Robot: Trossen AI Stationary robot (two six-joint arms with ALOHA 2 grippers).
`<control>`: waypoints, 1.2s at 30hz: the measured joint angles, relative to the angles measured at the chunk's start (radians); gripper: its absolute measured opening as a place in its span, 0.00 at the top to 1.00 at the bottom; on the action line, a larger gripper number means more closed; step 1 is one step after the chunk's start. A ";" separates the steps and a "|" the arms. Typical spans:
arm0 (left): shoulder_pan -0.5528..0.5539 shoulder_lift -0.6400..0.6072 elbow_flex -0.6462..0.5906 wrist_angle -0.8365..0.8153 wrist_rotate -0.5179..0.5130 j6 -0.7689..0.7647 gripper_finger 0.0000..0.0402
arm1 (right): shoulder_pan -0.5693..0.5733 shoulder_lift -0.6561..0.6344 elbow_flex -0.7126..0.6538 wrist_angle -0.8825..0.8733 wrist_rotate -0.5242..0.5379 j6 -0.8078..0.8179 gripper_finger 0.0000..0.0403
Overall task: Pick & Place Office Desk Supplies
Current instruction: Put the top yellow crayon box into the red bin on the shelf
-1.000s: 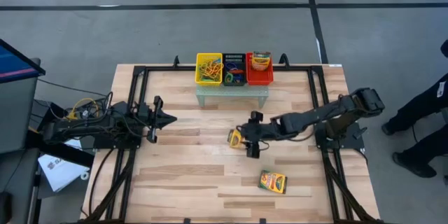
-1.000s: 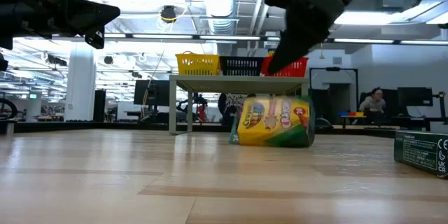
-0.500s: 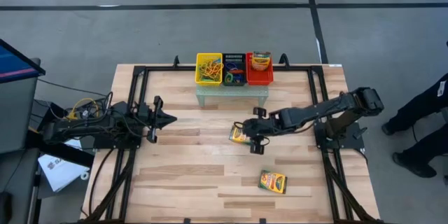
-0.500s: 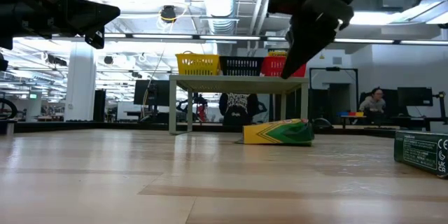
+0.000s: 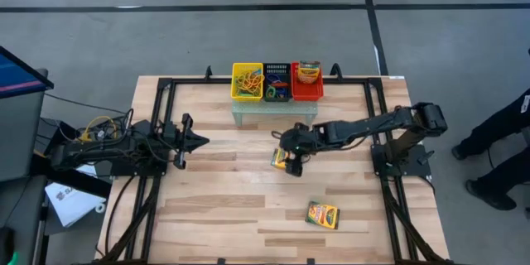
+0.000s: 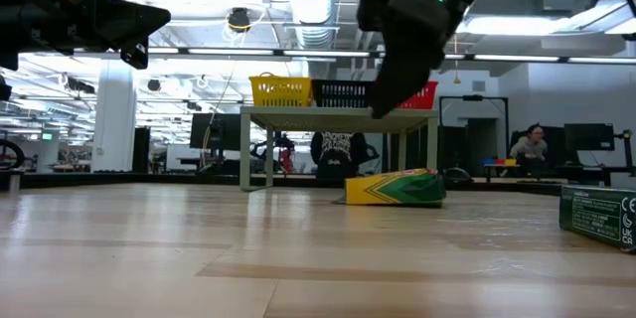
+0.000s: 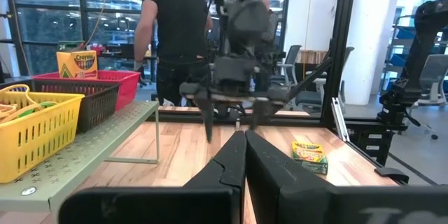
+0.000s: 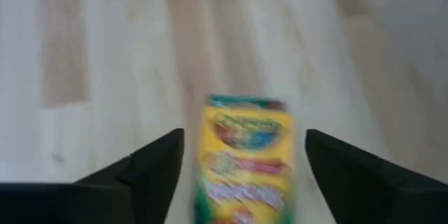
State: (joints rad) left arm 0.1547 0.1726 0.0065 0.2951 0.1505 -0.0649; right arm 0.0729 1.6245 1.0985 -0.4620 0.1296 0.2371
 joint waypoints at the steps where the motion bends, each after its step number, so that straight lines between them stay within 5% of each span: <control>1: 0.000 0.000 0.000 0.001 0.000 0.000 1.00 | 0.002 0.015 0.006 0.014 -0.008 -0.001 0.24; 11: 0.000 0.026 0.000 0.020 0.000 0.000 1.00 | -0.023 0.275 0.263 -0.253 -0.055 -0.041 0.05; 22: 0.000 0.064 0.000 0.029 0.000 0.000 1.00 | -0.049 0.558 0.638 -0.579 -0.054 -0.167 0.03; 36: 0.000 0.074 0.000 0.028 0.000 0.000 1.00 | -0.083 0.614 0.677 -0.660 -0.123 -0.159 0.10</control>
State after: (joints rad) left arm 0.1547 0.2462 0.0065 0.3227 0.1507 -0.0647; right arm -0.0097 2.2386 1.7756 -1.1217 0.0063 0.0784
